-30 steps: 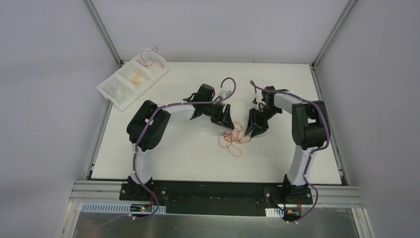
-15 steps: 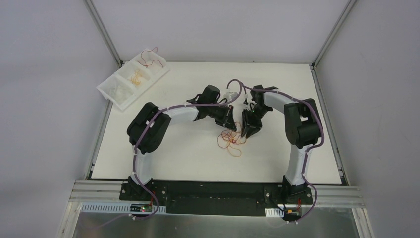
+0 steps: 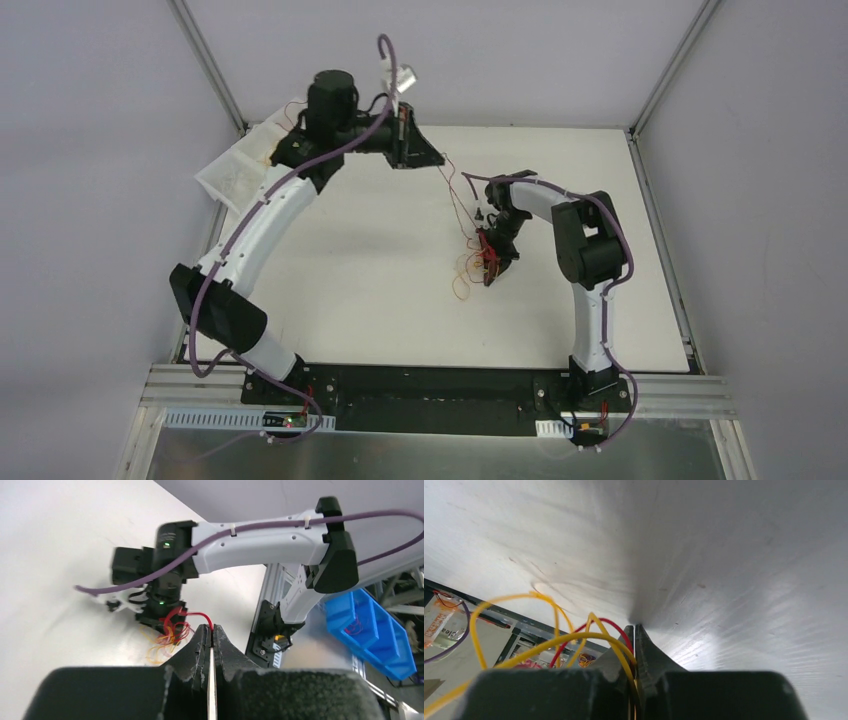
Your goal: Untangle the cables
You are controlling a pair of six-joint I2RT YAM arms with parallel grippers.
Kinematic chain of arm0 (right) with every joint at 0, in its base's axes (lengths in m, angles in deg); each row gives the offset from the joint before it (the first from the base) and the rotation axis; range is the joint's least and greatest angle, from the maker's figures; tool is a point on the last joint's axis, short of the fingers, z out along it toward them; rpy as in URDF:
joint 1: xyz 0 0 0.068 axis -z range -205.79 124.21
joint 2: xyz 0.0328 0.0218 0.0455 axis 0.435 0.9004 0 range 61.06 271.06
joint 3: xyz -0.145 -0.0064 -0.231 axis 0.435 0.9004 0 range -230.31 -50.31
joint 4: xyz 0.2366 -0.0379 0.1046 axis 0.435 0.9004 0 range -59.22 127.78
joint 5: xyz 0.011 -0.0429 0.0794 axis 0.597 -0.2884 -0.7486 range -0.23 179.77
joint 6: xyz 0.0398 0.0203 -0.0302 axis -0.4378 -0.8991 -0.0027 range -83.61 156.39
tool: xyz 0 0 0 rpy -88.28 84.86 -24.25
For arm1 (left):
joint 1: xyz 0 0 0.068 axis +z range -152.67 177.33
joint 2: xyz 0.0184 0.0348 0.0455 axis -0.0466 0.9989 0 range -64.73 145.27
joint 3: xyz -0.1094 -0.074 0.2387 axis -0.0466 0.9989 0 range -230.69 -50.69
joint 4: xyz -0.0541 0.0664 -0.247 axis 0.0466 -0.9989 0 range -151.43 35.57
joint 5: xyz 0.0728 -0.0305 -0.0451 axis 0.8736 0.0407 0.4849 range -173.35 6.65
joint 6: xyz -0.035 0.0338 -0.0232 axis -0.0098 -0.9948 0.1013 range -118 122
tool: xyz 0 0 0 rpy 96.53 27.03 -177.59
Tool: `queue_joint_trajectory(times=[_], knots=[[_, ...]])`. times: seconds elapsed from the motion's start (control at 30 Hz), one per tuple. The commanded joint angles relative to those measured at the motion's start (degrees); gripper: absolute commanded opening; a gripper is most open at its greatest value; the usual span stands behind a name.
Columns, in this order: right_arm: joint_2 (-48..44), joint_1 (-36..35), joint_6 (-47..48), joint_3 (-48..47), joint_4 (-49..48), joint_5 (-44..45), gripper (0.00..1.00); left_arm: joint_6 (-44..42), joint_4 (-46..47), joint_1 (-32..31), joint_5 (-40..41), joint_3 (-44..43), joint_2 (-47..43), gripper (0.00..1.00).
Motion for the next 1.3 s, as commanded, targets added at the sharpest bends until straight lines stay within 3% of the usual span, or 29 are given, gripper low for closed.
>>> queue_joint_trajectory(times=[0.0, 0.3, 0.47, 0.6, 0.63, 0.7, 0.73, 0.77, 0.87, 0.97, 1.1, 1.27], knots=[[2.4, -0.2, 1.8, 0.0, 1.4, 3.7, 0.0, 3.4, -6.8, 7.0, -3.7, -9.0, -3.6, 0.0], [1.6, 0.1, 3.2, -1.4, 5.4, 6.0, 0.0, 7.9, -9.0, 22.6, -4.2, -32.3, -1.4, 0.0], [2.3, 2.9, 3.8, -2.8, 7.7, 7.7, 0.03, 7.2, -8.6, 25.3, -5.6, -34.5, -2.8, 0.0], [0.7, 7.0, 5.1, -2.2, 8.5, 2.9, 0.0, 3.5, -8.3, 25.6, -7.0, -25.8, -6.5, 0.0], [-0.2, 7.0, 6.0, -1.9, 8.5, 1.1, 0.0, 1.3, -8.3, 25.6, -8.4, -22.2, -7.7, 0.04], [-2.5, 6.9, 7.7, -1.7, 8.5, -4.1, 0.0, -5.6, -8.2, 25.1, -12.7, -12.9, -11.2, 0.38], [-3.5, 6.5, 8.1, -2.3, 8.7, -5.8, 0.0, -8.8, -8.2, 24.5, -12.6, -7.6, -13.1, 0.49], [-4.3, 5.8, 8.6, -3.3, 9.3, -7.0, 0.0, -12.8, -8.1, 23.4, -11.9, -2.4, -15.0, 0.52], [-7.1, 2.8, 9.5, -5.6, 9.7, -7.0, 0.0, -27.1, -8.2, 18.2, -7.3, 11.0, -19.8, 0.52], [-10.1, -0.4, 9.8, -6.6, 8.2, -2.0, 0.0, -39.1, -8.1, 11.2, -1.5, 19.0, -21.5, 0.56], [-15.5, -1.6, 9.2, -6.0, 2.5, 8.8, 0.0, -41.3, -7.1, 5.9, 0.4, 22.1, -18.0, 0.6], [-20.7, -1.1, 5.5, -6.4, -2.0, 6.3, 0.0, -43.0, -1.9, 1.0, 1.8, 25.5, -15.3, 0.68]])
